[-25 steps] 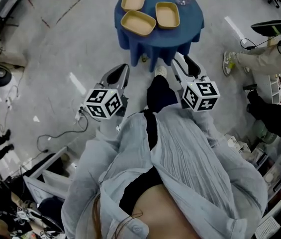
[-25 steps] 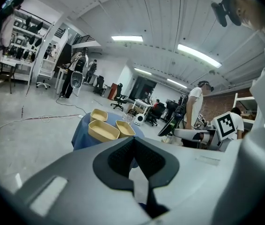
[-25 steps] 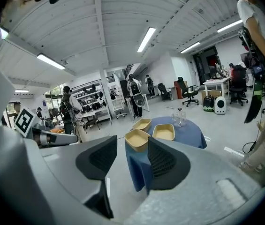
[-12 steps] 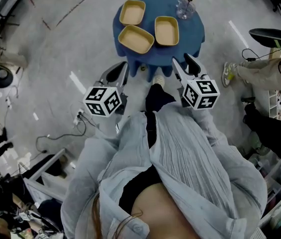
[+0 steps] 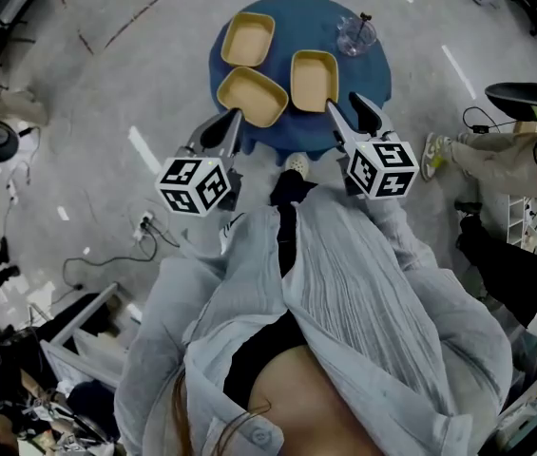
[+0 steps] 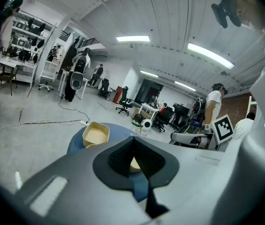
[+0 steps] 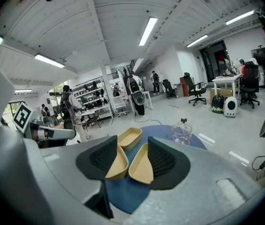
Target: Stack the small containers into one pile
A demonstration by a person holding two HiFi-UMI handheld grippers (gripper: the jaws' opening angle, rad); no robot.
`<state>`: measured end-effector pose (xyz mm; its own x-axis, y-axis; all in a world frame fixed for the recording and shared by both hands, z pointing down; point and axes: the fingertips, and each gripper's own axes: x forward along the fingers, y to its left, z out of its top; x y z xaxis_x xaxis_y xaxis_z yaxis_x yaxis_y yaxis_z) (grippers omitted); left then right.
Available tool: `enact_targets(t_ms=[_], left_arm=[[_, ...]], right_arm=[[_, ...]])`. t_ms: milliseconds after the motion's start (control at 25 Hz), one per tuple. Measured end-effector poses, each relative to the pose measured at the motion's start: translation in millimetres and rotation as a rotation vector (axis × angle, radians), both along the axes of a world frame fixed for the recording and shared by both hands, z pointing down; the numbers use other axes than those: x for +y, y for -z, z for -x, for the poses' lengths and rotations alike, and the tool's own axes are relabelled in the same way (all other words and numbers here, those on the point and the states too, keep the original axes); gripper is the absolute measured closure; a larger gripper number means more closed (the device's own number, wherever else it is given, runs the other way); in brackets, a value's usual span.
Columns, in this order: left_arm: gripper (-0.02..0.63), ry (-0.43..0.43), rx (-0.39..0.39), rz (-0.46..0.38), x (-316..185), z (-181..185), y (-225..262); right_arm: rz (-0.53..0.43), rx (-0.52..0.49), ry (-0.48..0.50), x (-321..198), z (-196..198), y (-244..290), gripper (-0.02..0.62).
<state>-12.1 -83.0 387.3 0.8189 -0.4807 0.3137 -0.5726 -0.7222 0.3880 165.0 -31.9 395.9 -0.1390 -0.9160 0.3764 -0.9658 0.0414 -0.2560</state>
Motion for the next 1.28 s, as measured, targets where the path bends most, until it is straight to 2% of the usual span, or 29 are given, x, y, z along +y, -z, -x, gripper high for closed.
enact_targets(t_ms=[400,640,960,1280], left_arm=[[0.594,0.037,0.005,0.007,-35.9,-26.6,-13.3],[0.594,0.098,0.002,0.041,-44.6,-21.5,-26.9],[0.594,0.051,-0.051,0.126,-38.4,-32.0,-57.9],[0.594,-0.024,-0.091,0.155,-57.0,-49.7,-77.4]], right_arm=[[0.021,0.003,0.019,-35.7,-33.5,-13.8,0.39],[0.058,-0.023,-0.009,-44.6,-53.2,-35.3,0.39],[0.152,-0.093,-0.037,-40.9,-54.7,-69.2,0.39],[0.247,-0.176,-0.111,-44.0,-62.3,-106.8,0.39]])
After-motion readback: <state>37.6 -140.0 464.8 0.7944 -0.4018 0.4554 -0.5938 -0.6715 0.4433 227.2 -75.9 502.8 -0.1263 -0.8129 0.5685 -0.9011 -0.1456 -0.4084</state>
